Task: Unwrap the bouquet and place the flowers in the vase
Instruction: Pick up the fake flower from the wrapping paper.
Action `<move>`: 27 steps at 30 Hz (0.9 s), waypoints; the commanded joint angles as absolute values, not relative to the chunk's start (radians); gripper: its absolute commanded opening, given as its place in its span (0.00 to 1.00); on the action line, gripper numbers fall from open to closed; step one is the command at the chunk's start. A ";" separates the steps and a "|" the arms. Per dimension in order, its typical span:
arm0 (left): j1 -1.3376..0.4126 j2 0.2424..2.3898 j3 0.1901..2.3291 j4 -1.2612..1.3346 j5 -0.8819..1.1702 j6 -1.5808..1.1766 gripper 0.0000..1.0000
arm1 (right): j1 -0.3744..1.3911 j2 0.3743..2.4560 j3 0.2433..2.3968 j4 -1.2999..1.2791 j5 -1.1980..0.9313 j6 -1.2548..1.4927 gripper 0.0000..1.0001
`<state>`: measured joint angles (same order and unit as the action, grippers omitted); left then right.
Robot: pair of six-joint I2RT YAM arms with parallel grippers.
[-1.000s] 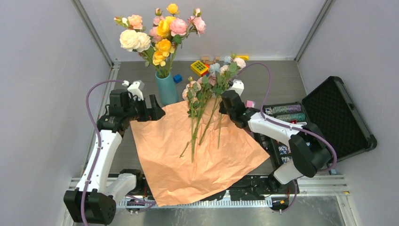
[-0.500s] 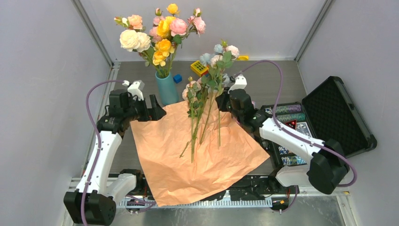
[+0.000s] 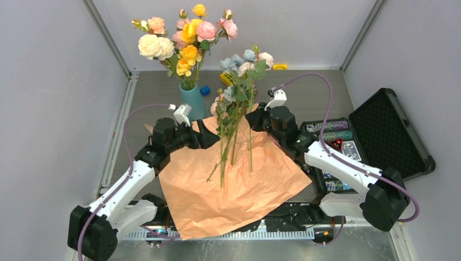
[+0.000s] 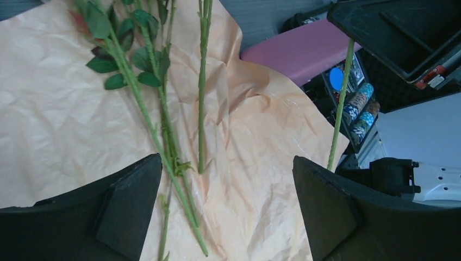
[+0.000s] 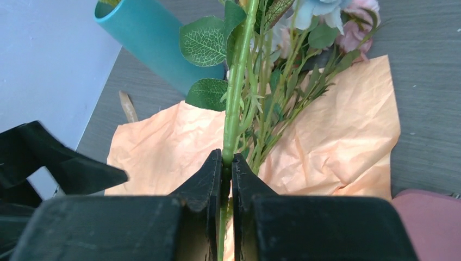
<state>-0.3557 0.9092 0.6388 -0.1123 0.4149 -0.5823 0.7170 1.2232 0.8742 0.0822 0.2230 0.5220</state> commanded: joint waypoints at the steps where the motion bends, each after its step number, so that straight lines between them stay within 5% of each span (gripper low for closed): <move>1: -0.465 1.000 0.614 0.228 0.305 -0.642 0.93 | 0.736 1.160 0.849 0.174 0.180 0.556 0.00; 15: -0.637 1.447 0.742 0.452 0.192 -0.554 0.78 | 0.749 1.053 0.791 0.161 0.151 0.591 0.00; 27: -0.698 1.592 0.853 0.382 0.103 -0.489 0.65 | 0.750 1.021 0.784 0.150 0.140 0.594 0.00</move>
<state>-0.6811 1.5669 0.7952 0.3912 0.1841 -0.5381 0.7444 1.0641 0.7734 0.0956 0.1493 0.5854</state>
